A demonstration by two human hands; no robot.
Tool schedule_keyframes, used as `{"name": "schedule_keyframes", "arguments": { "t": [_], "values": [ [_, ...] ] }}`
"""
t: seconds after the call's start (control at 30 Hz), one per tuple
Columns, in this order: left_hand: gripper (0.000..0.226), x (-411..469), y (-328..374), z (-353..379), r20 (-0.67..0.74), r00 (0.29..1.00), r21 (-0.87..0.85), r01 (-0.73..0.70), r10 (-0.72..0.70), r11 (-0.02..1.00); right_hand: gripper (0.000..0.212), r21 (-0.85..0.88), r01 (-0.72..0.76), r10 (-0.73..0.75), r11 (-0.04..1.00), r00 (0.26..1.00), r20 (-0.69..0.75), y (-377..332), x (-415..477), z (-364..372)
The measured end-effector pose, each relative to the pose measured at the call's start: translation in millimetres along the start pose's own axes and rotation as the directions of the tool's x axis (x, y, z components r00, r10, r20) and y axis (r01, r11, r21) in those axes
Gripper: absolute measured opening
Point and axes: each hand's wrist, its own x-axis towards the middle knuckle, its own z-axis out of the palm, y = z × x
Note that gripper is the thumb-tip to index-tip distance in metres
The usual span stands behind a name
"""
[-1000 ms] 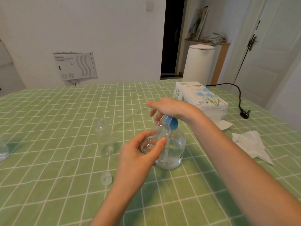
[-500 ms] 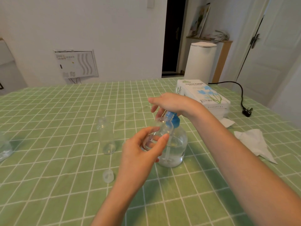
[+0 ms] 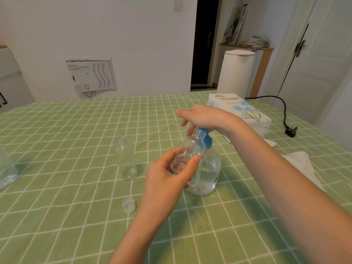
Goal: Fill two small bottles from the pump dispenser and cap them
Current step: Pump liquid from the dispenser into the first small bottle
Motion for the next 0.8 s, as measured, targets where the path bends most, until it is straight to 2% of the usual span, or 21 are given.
{"name": "schedule_keyframes", "arguments": {
  "t": [0.47, 0.8],
  "values": [
    [0.019, -1.9, -2.3, -0.7, 0.014, 1.000, 0.007, -0.018, 0.018, 1.000, 0.051, 0.044, -0.032, 0.030, 0.999, 0.999, 0.026, 5.4, 1.0, 9.2],
    [0.023, -0.9, -2.4, 0.0, -0.008, 1.000, 0.000, -0.010, 0.010, 1.000, 0.052, 0.088, 0.032, -0.029, 0.996, 0.999, -0.029, 4.7, 0.0, 6.1]
  ]
}}
